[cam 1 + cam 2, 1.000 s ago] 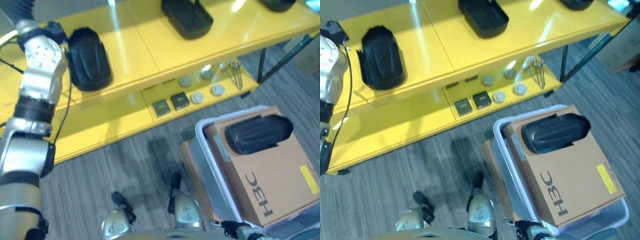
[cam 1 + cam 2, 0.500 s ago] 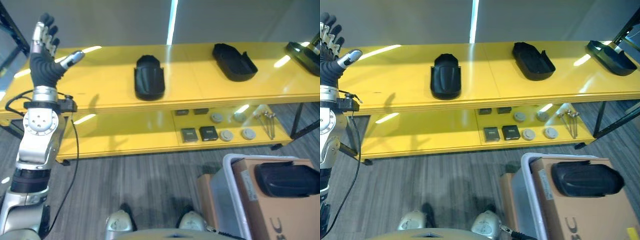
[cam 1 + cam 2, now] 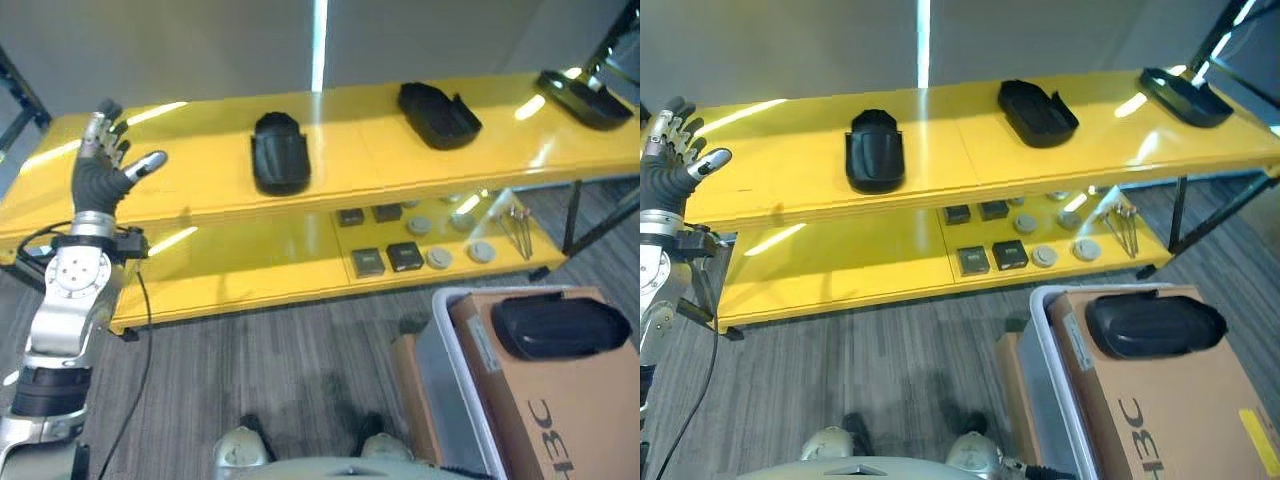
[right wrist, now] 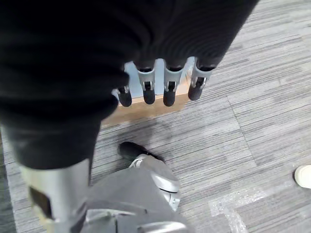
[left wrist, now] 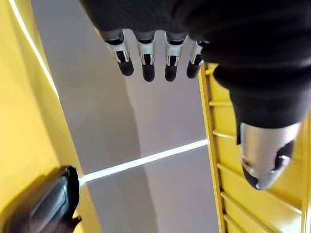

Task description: Move parts from the plastic box to the shelf.

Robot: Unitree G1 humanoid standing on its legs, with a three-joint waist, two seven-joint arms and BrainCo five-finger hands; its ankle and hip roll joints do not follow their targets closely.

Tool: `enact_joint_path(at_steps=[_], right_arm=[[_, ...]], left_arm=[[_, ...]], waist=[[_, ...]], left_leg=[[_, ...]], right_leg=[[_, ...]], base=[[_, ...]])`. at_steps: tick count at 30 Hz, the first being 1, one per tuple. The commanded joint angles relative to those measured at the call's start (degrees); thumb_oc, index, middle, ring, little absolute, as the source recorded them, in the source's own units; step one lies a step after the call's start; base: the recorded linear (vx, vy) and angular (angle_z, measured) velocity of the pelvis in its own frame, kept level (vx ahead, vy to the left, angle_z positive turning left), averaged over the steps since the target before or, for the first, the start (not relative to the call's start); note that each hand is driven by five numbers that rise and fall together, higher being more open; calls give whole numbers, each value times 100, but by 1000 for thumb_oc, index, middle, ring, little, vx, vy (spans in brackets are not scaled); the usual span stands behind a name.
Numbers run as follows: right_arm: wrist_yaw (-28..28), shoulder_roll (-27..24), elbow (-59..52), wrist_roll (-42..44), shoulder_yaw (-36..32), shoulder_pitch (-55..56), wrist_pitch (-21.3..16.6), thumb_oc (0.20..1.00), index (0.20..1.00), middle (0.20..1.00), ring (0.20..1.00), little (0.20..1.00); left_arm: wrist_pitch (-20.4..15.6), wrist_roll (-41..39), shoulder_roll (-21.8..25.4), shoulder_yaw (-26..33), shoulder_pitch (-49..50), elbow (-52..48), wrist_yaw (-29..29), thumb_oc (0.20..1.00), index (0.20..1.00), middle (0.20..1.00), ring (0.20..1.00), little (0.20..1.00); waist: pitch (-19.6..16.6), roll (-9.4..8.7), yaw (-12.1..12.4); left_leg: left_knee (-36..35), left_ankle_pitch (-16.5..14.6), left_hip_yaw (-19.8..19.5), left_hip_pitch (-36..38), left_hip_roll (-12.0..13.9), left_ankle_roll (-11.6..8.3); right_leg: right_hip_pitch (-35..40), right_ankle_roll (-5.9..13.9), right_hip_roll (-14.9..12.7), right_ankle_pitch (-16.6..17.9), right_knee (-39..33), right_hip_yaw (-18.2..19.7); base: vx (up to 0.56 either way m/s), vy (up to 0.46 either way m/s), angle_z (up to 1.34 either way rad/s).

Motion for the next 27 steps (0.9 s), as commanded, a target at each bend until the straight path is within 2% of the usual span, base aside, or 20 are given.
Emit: enact_joint_path(at_steps=[1, 4, 8, 9, 10, 11, 17, 21, 24, 27], right_arm=[[-33, 157, 126, 139, 165, -133, 126, 1000, 1000, 1000, 1000, 1000], [-102, 207, 132, 245, 126, -83, 120, 1000, 1000, 1000, 1000, 1000], [-112, 231, 179, 116, 96, 4, 112, 1000, 1000, 1000, 1000, 1000], [-106, 227, 185, 93, 99, 16, 114, 1000, 1000, 1000, 1000, 1000], [-102, 224, 207, 57, 95, 38, 120, 1000, 1000, 1000, 1000, 1000], [-91, 223, 236, 70, 84, 77, 121, 1000, 1000, 1000, 1000, 1000], [-148, 262, 211, -10, 48, 87, 266, 1000, 1000, 1000, 1000, 1000], [-159, 300, 154, -69, 42, 47, 433, 1000, 1000, 1000, 1000, 1000], [-194, 298, 118, -35, 87, 10, 542, 1000, 1000, 1000, 1000, 1000], [-208, 309, 90, -3, 132, -32, 645, 1000, 1000, 1000, 1000, 1000]], left_arm=[[-110, -256, 98, -18, -444, -279, -24, 1000, 1000, 1000, 1000, 1000], [93, 249, -43, -113, -317, -244, 22, 1000, 1000, 1000, 1000, 1000], [80, 681, 120, -285, -383, 119, 103, 1000, 1000, 1000, 1000, 1000], [53, 703, 144, -320, -417, 163, 65, 780, 780, 780, 780, 780], [-24, 713, 192, -395, -493, 236, 13, 335, 335, 335, 335, 335], [-24, 314, 190, -507, -586, 283, -47, 200, 200, 200, 200, 200], [193, -323, -328, -763, -386, 252, -398, 200, 200, 200, 200, 200], [60, -378, -887, -1153, -49, 333, -705, 200, 200, 200, 200, 200], [-97, -404, -1136, -1471, 14, 404, -719, 200, 200, 200, 200, 200], [-78, -355, -1304, -1756, -34, 505, -375, 200, 200, 200, 200, 200]], waist=[[226, -72, 42], [275, -37, 2], [216, -10, -43], [205, -11, -52], [183, -12, -69], [156, -19, -83], [91, -60, -60], [116, -116, -19], [146, -153, -10], [180, -198, -19]], left_leg=[[172, -406, 191, 504, 186, -28], [-22, -315, 206, 556, 126, -41], [-95, -328, 209, 597, 69, 9], [-91, -335, 216, 602, 69, 17], [-82, -355, 225, 614, 70, 37], [-79, -381, 236, 641, 62, 65], [-4, -435, 261, 674, 85, 96], [99, -469, 238, 642, 133, 112], [162, -492, 235, 621, 161, 123], [204, -497, 233, 597, 177, 121]], right_leg=[[19, 543, -380, 84, -94, 25], [-20, 589, -409, 163, -144, -43], [-116, 624, -491, 208, -75, -74], [-123, 627, -501, 210, -64, -79], [-138, 634, -525, 218, -42, -87], [-146, 645, -556, 236, -25, -97], [-113, 655, -609, 263, -11, -133], [-108, 649, -639, 262, 51, -121], [-113, 645, -643, 273, 72, -95], [-115, 644, -630, 285, 82, -66]], base=[[-20, -45, -20], [5, -5, -6], [21, 24, 2], [28, 14, 6], [57, 26, 7], [65, 34, 6], [65, 25, 7], [65, 8, 2], [52, -4, 7], [49, -11, 3]])
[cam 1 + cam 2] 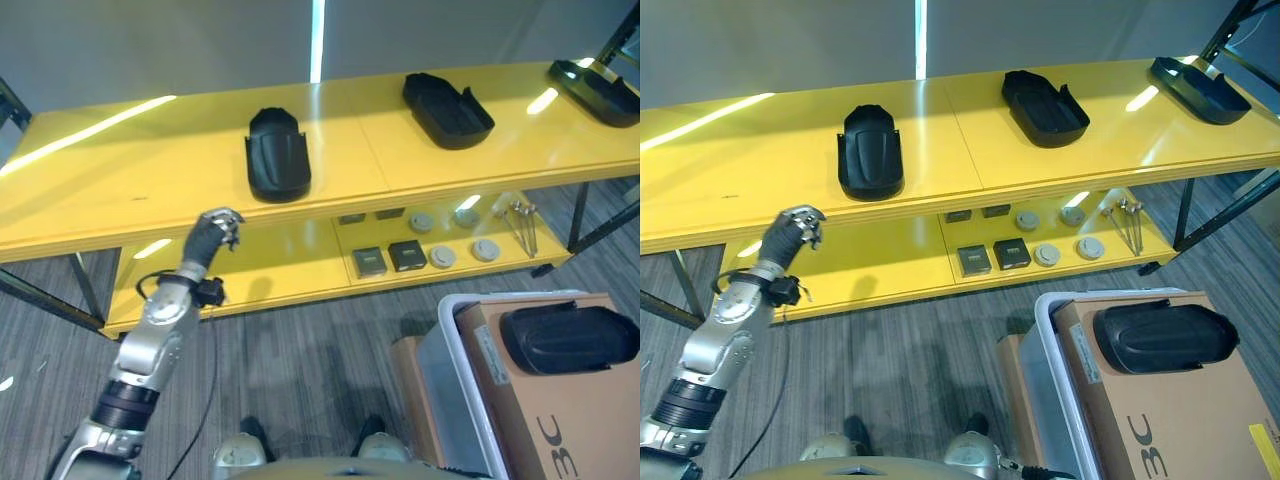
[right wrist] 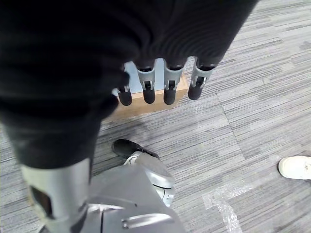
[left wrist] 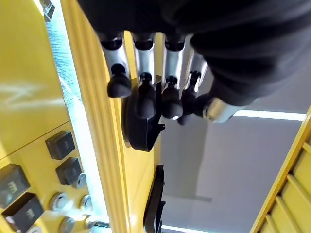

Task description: Move parts from the plastic box to the shelf.

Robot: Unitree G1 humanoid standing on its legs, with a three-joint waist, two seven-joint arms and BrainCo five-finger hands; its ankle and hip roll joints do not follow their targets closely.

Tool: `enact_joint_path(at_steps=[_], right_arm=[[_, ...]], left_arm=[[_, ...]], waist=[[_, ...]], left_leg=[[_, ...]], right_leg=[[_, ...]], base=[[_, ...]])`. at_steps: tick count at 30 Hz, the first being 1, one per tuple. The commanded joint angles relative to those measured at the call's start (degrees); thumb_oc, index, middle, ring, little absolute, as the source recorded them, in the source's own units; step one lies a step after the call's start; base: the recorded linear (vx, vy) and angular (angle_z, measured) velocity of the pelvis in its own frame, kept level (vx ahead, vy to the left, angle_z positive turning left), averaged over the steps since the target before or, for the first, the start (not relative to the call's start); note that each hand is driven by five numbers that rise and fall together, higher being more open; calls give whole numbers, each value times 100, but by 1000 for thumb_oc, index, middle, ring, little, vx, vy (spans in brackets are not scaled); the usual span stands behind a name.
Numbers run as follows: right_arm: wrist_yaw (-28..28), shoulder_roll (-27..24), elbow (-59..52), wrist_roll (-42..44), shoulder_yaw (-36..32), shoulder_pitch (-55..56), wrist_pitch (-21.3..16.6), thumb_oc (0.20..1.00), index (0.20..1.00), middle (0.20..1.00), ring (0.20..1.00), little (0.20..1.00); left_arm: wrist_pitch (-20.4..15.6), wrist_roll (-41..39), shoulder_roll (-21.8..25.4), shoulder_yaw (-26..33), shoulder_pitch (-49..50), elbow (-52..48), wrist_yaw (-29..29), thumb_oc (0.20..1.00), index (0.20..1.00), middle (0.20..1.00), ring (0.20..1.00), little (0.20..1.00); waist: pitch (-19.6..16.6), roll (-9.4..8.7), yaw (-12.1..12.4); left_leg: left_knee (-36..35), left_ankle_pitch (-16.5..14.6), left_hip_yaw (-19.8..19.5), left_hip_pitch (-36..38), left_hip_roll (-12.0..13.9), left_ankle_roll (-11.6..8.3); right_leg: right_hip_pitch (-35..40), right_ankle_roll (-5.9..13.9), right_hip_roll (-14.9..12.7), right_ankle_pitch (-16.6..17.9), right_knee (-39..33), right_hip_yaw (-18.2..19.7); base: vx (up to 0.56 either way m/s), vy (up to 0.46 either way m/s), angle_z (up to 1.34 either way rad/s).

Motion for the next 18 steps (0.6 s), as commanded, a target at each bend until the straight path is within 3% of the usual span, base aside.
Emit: enact_joint_path(at_steps=[1, 8, 18], right_arm=[[-128, 204, 128, -103, 94, -29, 206, 1000, 1000, 1000, 1000, 1000], [-23, 198, 63, -167, 290, -43, 272, 1000, 1000, 1000, 1000, 1000], [123, 201, 11, -267, 483, -9, 275, 1000, 1000, 1000, 1000, 1000]], left_arm=[[-502, 84, 20, -80, -356, -125, 389, 200, 200, 200, 200, 200], [-1055, 411, -189, -393, -735, 568, 1169, 200, 200, 200, 200, 200], [-1287, 634, -368, -413, -1395, 1125, 1637, 200, 200, 200, 200, 200]], waist=[[-2, 35, 90], [41, -79, -33], [93, -151, -219]], left_leg=[[573, -686, 245, 170, 541, -5], [689, -697, 278, 153, 678, -26], [896, -735, 310, 114, 903, -54]], right_leg=[[-464, 654, -360, 300, 1, 87], [-526, 647, -306, 226, 125, 209], [-632, 631, -289, 83, 361, 324]], base=[[50, -18, 1], [45, -30, -2], [36, -50, -3]])
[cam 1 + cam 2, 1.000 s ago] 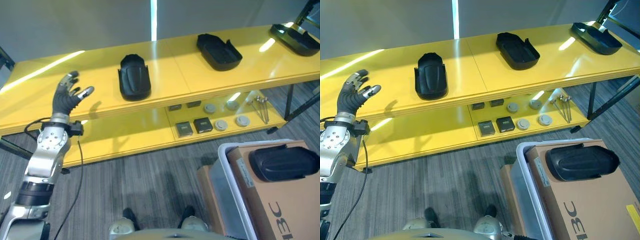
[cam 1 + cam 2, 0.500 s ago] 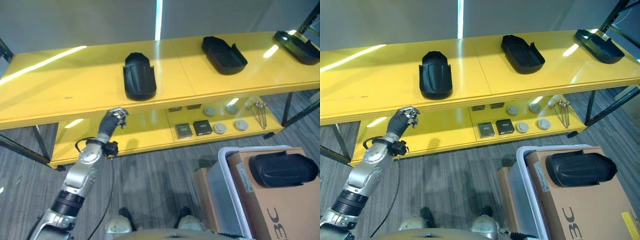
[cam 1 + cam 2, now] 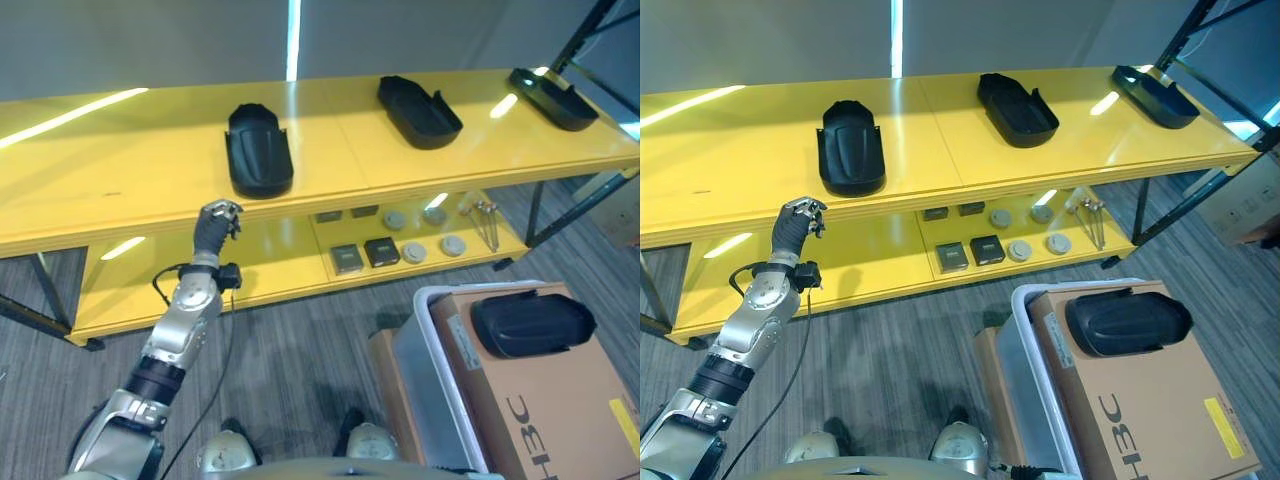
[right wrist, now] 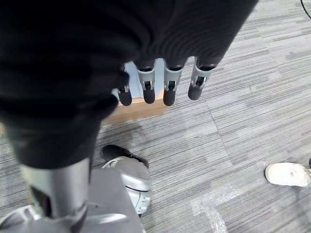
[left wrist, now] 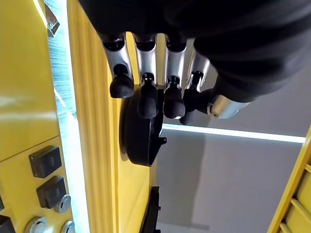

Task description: Move parts from the plastic box to the shelf.

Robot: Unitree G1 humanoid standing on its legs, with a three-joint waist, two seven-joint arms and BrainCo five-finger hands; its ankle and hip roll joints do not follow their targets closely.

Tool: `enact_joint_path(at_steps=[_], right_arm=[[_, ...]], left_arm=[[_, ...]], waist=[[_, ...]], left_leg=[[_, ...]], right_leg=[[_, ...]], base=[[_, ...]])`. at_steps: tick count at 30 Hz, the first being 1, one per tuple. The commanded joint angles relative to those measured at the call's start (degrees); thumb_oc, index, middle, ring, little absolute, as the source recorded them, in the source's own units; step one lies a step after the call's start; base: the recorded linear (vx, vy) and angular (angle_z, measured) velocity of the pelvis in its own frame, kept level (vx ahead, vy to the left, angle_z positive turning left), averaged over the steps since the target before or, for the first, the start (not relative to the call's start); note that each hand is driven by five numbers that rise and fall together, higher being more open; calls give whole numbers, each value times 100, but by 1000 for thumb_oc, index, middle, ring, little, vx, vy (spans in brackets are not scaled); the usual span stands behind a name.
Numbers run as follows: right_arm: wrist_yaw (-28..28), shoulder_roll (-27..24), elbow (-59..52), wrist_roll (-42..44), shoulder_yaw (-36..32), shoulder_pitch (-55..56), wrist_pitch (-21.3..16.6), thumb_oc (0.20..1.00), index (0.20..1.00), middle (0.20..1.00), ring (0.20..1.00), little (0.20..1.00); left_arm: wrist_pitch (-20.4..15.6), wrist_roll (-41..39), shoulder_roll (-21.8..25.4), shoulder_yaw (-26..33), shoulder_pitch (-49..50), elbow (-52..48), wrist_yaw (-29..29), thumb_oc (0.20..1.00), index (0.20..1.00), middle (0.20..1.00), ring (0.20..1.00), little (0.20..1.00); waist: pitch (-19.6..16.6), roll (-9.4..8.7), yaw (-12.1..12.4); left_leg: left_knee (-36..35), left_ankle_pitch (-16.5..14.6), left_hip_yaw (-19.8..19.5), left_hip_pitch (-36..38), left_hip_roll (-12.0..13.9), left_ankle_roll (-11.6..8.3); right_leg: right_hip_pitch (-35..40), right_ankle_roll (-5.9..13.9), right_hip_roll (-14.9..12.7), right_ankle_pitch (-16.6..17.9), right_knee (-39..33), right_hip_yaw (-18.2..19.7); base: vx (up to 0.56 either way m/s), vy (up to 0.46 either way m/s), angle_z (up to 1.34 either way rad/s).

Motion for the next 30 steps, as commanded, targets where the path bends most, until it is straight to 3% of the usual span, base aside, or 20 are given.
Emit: enact_joint_path(at_steps=[1, 14, 30], right_arm=[[60, 47, 12, -94, 106, 74, 102, 1000, 1000, 1000, 1000, 1000], [167, 62, -5, -152, 268, 19, 32, 1000, 1000, 1000, 1000, 1000], [193, 64, -6, -353, 569, 96, -16, 1000, 1000, 1000, 1000, 1000]], left_arm=[[-490, 301, -75, -144, -513, -100, 163, 200, 200, 200, 200, 200], [-530, 529, -297, -294, -1088, 611, 765, 200, 200, 200, 200, 200], [-781, 510, -188, -65, -2099, 2488, 1388, 200, 200, 200, 200, 200]], waist=[[49, 184, 105], [168, 118, -118], [99, 67, -395]], left_leg=[[122, -292, 342, 415, 571, -55], [299, -223, 444, 244, 787, -137], [454, -216, 581, 254, 965, -195]], right_leg=[[-385, 673, -282, 300, -165, 181], [-622, 657, -243, 258, -36, 342], [-637, 653, -213, 217, -11, 487]], base=[[-3, -33, -1], [-10, -33, -8], [13, -6, -5]])
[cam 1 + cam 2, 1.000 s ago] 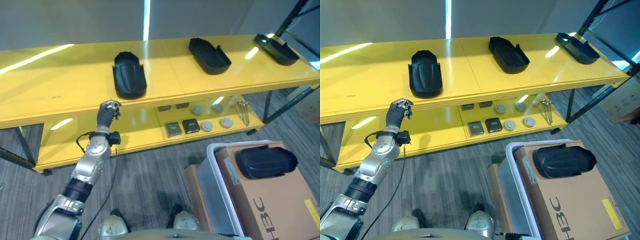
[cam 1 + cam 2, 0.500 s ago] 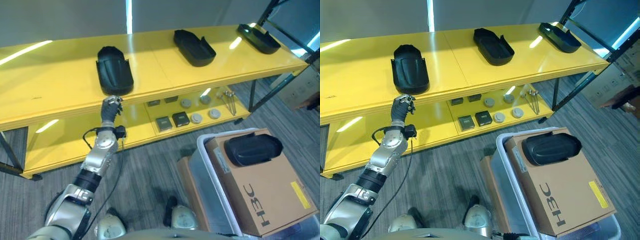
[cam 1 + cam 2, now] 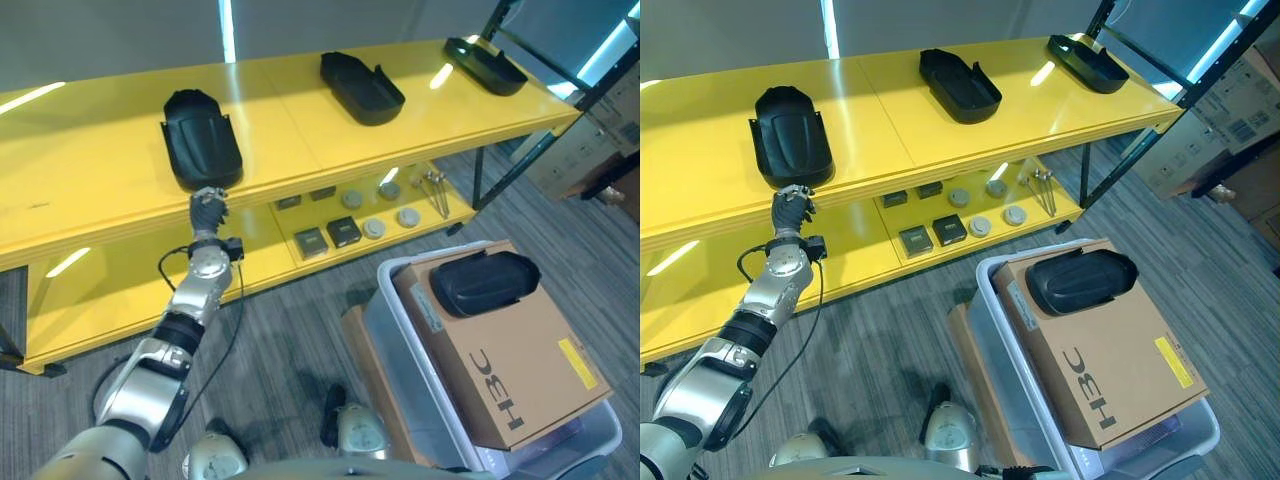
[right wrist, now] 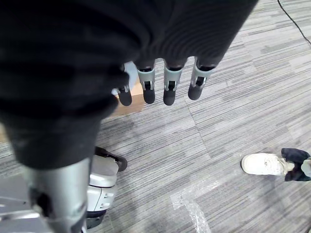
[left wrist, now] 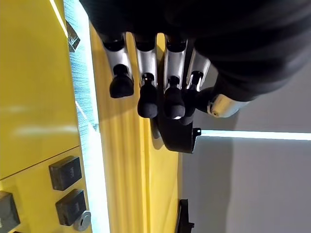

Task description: Move parts from the plastic box to the shelf.

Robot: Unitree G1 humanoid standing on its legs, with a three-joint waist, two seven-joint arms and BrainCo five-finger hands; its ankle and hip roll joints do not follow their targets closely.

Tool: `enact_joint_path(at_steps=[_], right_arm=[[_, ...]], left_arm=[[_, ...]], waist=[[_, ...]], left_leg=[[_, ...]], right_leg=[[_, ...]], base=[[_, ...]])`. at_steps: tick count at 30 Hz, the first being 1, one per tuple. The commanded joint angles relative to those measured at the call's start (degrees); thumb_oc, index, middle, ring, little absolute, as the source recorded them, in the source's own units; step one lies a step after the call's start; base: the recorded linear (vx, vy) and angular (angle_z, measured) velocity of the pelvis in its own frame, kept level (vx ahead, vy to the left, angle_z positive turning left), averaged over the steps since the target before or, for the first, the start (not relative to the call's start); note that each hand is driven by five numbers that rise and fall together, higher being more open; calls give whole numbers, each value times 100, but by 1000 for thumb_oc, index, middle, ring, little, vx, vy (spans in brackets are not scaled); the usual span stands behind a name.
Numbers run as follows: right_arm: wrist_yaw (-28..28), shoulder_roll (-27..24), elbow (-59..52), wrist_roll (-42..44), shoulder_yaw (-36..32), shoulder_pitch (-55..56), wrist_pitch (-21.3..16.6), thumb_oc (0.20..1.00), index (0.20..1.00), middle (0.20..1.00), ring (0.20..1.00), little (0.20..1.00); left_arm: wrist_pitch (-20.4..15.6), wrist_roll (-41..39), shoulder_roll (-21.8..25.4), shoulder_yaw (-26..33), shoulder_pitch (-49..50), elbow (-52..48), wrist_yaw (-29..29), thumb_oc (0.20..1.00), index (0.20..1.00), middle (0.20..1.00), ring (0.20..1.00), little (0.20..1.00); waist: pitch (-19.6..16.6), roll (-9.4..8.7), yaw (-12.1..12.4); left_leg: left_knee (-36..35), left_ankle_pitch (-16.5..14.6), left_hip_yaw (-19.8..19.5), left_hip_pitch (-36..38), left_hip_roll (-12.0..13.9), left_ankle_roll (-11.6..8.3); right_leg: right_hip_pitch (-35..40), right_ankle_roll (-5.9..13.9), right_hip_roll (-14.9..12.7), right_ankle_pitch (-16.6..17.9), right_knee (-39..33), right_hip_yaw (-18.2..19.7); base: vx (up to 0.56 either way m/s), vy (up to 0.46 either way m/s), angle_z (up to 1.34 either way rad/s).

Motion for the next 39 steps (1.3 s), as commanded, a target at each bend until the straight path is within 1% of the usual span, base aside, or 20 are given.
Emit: enact_joint_path(at_steps=[1, 3, 8, 18, 21, 22, 25, 28, 29, 30, 31, 32, 34, 35, 36, 39], right_arm=[[12, -11, -21, -76, 208, 136, 24, 1000, 1000, 1000, 1000, 1000], [11, 1, -16, -48, 240, 136, 19, 1000, 1000, 1000, 1000, 1000], [43, 24, -5, -5, 294, 115, -3, 1000, 1000, 1000, 1000, 1000], [56, 40, 17, 115, 424, 60, -68, 1000, 1000, 1000, 1000, 1000], [58, 41, 17, 107, 440, 52, -87, 1000, 1000, 1000, 1000, 1000], [49, 45, 15, 112, 466, 45, -114, 1000, 1000, 1000, 1000, 1000], [39, 43, 12, 132, 466, 33, -140, 1000, 1000, 1000, 1000, 1000], [38, 33, -19, 174, 444, 52, -194, 1000, 1000, 1000, 1000, 1000], [38, 33, -24, 140, 407, 64, -226, 1000, 1000, 1000, 1000, 1000], [43, 31, -28, 114, 391, 69, -242, 1000, 1000, 1000, 1000, 1000], [44, 26, -31, 109, 386, 74, -247, 1000, 1000, 1000, 1000, 1000], [52, 9, -50, 69, 348, 104, -269, 1000, 1000, 1000, 1000, 1000], [55, -7, -66, 43, 288, 140, -278, 1000, 1000, 1000, 1000, 1000], [55, -7, -65, 41, 285, 146, -279, 1000, 1000, 1000, 1000, 1000], [37, 9, -55, 31, 222, 168, -297, 1000, 1000, 1000, 1000, 1000], [59, 10, -54, 51, 119, 183, -327, 1000, 1000, 1000, 1000, 1000]], left_arm=[[-485, 286, 160, -15, -644, 29, 259, 200, 200, 200, 200, 200], [-528, 320, 167, 12, -707, 117, 383, 200, 200, 200, 200, 200], [-503, 489, 166, 74, -943, 467, 707, 200, 200, 200, 200, 200], [-535, 517, 270, 108, -1340, 791, 973, 200, 200, 200, 200, 200], [-558, 481, 303, 108, -1413, 858, 975, 200, 200, 200, 200, 200], [-653, 421, 312, 107, -1453, 908, 932, 200, 200, 200, 200, 200], [-733, 328, 320, 111, -1478, 890, 830, 200, 200, 200, 200, 200], [-887, 233, 285, 118, -1439, 772, 639, 200, 200, 200, 200, 200], [-961, 182, 259, 120, -1387, 689, 541, 950, 950, 950, 950, 950], [-1014, 168, 249, 123, -1361, 650, 489, 1000, 1000, 1000, 1000, 1000], [-1029, 165, 247, 121, -1345, 630, 468, 1000, 1000, 1000, 1000, 1000], [-1124, 163, 223, 131, -1243, 481, 323, 1000, 1000, 1000, 1000, 1000], [-1169, 177, 213, 163, -1060, 226, 167, 1000, 1000, 1000, 1000, 1000], [-1166, 179, 214, 166, -1037, 197, 151, 1000, 1000, 1000, 1000, 1000], [-1110, 192, 246, 182, -866, -80, -95, 1000, 1000, 1000, 1000, 1000], [-965, 234, 328, 166, -573, -624, -397, 1000, 1000, 1000, 1000, 1000]], waist=[[0, 188, 99], [6, 174, 89], [39, 131, 47], [104, 100, -41], [128, 100, -58], [153, 96, -62], [178, 95, -64], [199, 86, -45], [198, 87, -27], [196, 88, -20], [194, 90, -16], [177, 94, 11], [158, 108, 56], [153, 109, 59], [133, 123, 111], [117, 147, 206]], left_leg=[[-232, 6, 296, 532, 562, -181], [-203, -5, 289, 510, 576, -184], [-118, -9, 259, 443, 638, -205], [91, -32, 223, 272, 763, -246], [135, -32, 211, 231, 788, -256], [156, -28, 202, 199, 808, -264], [156, -22, 199, 182, 807, -266], [135, -2, 196, 162, 797, -276], [109, 4, 197, 173, 776, -275], [91, 7, 199, 183, 763, -273], [81, 7, 200, 190, 756, -271], [30, 15, 211, 225, 724, -264], [-31, 25, 214, 274, 677, -257], [-42, 27, 216, 283, 670, -256], [-90, 29, 212, 315, 625, -247], [-157, 23, 192, 355, 558, -223]], right_leg=[[-259, 782, -382, 191, -190, 163], [-268, 778, -371, 176, -179, 179], [-298, 767, -331, 147, -133, 227], [-380, 729, -275, 53, -31, 348], [-395, 724, -269, 41, -16, 369], [-402, 720, -265, 35, -17, 376], [-415, 718, -259, 37, -17, 379], [-396, 711, -247, 38, -46, 359], [-361, 709, -241, 47, -82, 338], [-348, 710, -238, 51, -96, 332], [-342, 711, -239, 53, -103, 328], [-290, 712, -240, 62, -149, 300], [-220, 714, -238, 73, -203, 266], [-212, 714, -237, 75, -210, 264], [-159, 715, -237, 84, -255, 236], [-88, 721, -260, 93, -302, 177]], base=[[0, 0, 0], [0, 0, 0], [4, -13, -1], [3, -9, -4], [0, 0, 0], [0, 0, 0], [-44, 10, 0], [-62, 25, 0], [-54, 32, 1], [-41, 29, 1], [-39, 46, 2], [-39, 52, 2], [-37, 61, 1], [-36, 71, 2], [-37, 62, 3], [-48, 73, 3]])
